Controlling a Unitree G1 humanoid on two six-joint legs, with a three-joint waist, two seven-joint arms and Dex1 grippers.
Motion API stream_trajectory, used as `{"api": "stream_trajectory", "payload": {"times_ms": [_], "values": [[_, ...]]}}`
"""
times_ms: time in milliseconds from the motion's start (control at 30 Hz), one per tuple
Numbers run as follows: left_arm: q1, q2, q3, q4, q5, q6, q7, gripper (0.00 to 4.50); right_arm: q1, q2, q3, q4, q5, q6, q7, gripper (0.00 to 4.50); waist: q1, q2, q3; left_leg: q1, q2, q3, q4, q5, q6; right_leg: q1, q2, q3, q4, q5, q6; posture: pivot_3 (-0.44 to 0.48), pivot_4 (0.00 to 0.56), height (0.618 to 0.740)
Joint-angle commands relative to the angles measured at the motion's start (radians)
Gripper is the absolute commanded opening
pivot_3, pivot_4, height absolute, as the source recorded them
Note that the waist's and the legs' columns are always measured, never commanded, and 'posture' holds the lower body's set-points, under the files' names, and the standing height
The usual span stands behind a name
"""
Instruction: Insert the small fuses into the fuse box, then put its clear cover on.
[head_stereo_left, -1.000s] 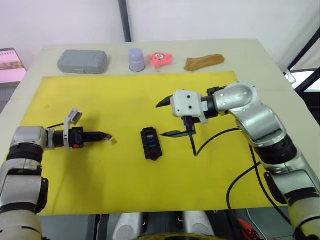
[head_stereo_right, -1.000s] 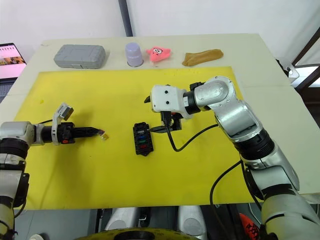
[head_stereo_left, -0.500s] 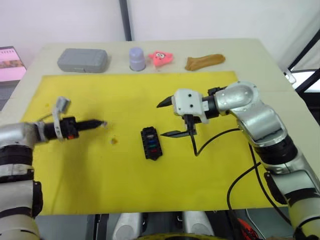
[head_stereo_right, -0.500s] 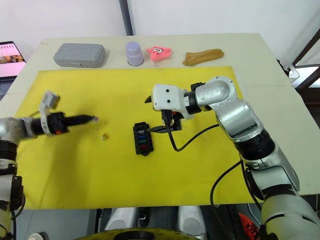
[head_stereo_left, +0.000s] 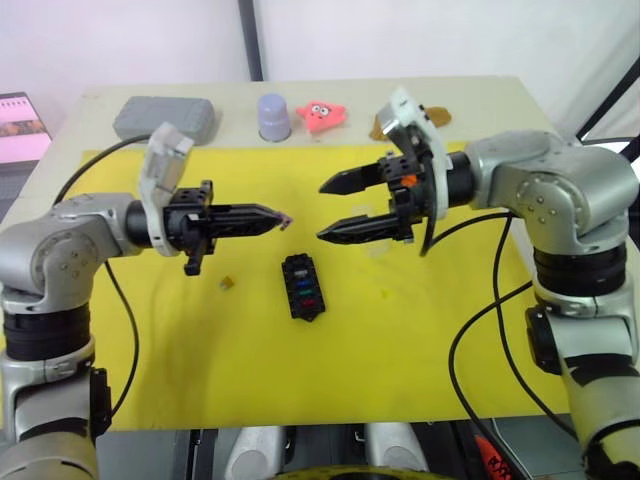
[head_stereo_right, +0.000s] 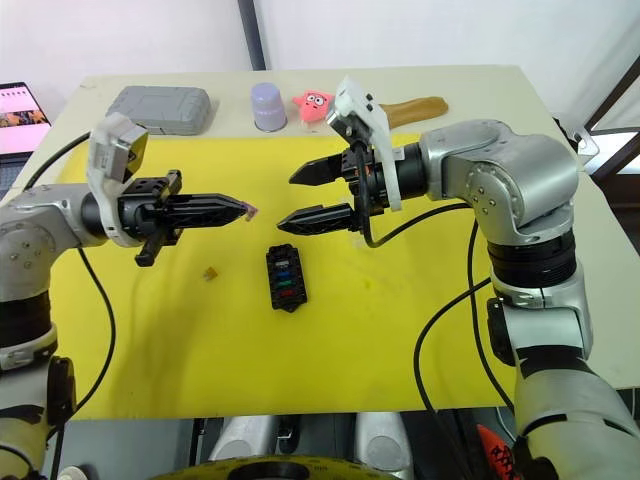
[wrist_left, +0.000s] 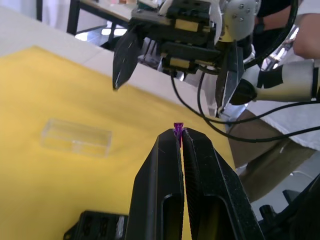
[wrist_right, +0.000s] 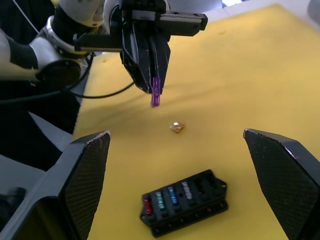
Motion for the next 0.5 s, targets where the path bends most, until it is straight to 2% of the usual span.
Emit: {"api": "stream_trajectory", "payload": {"times_ms": [33,100,500], "values": [[-0.032,-0.01,-0.032,-0.025,-0.012,-0.05,0.009,0.0,-0.035,-0.008,-0.011,-0.016,0.037,0.022,-0.016,3.66,0.001,0.0,0.0,0.0,0.0,0.0,0.0,0.0,0.0,0.0,0.0,0.0,0.0,0.0,0.0,0.0,0.15,0.731],[-0.041,-0.009,-0.054,-0.017,-0.004,-0.074,0.007,0.0,-0.041,-0.006,-0.007,-0.009,0.046,0.043,-0.034,2.67,0.001,0.0,0.0,0.0,0.0,0.0,0.0,0.0,0.0,0.0,0.0,0.0,0.0,0.0,0.0,0.0,0.15,0.731],[-0.062,-0.001,-0.114,0.001,0.013,-0.145,0.008,0.0,-0.022,-0.004,-0.002,-0.04,0.116,0.074,-0.08,2.67,0.0,0.0,0.0,0.0,0.0,0.0,0.0,0.0,0.0,0.0,0.0,0.0,0.0,0.0,0.0,0.0,0.15,0.731]]}}
